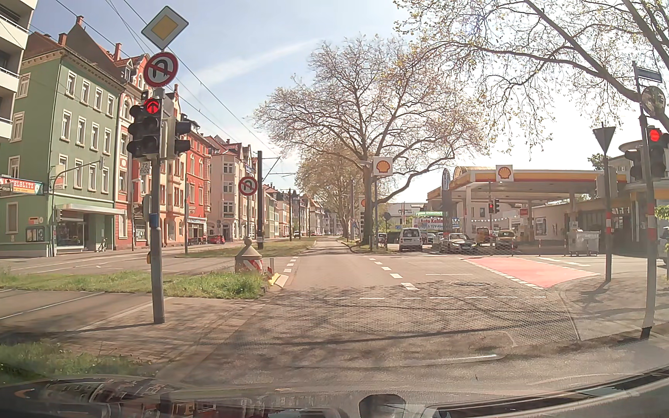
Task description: Follow the waypoints while adhering to traffic rules and regulations
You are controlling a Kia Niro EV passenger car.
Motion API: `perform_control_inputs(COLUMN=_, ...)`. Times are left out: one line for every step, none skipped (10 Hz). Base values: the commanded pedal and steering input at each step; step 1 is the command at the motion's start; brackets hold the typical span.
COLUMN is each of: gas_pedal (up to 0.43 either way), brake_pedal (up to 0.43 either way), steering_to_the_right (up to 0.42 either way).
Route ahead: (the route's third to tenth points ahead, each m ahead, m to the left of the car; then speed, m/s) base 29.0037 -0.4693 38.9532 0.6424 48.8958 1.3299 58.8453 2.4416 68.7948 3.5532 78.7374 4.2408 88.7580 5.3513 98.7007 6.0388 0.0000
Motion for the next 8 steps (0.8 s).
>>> perform_control_inputs(gas_pedal=0.0, brake_pedal=0.22, steering_to_the_right=-0.003)
perform_control_inputs(gas_pedal=0.0, brake_pedal=0.22, steering_to_the_right=-0.003)
perform_control_inputs(gas_pedal=0.0, brake_pedal=0.22, steering_to_the_right=-0.003)
perform_control_inputs(gas_pedal=0.0, brake_pedal=0.22, steering_to_the_right=-0.003)
perform_control_inputs(gas_pedal=0.0, brake_pedal=0.22, steering_to_the_right=-0.003)
perform_control_inputs(gas_pedal=0.0, brake_pedal=0.22, steering_to_the_right=-0.003)
perform_control_inputs(gas_pedal=0.0, brake_pedal=0.22, steering_to_the_right=-0.003)
perform_control_inputs(gas_pedal=0.0, brake_pedal=0.22, steering_to_the_right=-0.003)
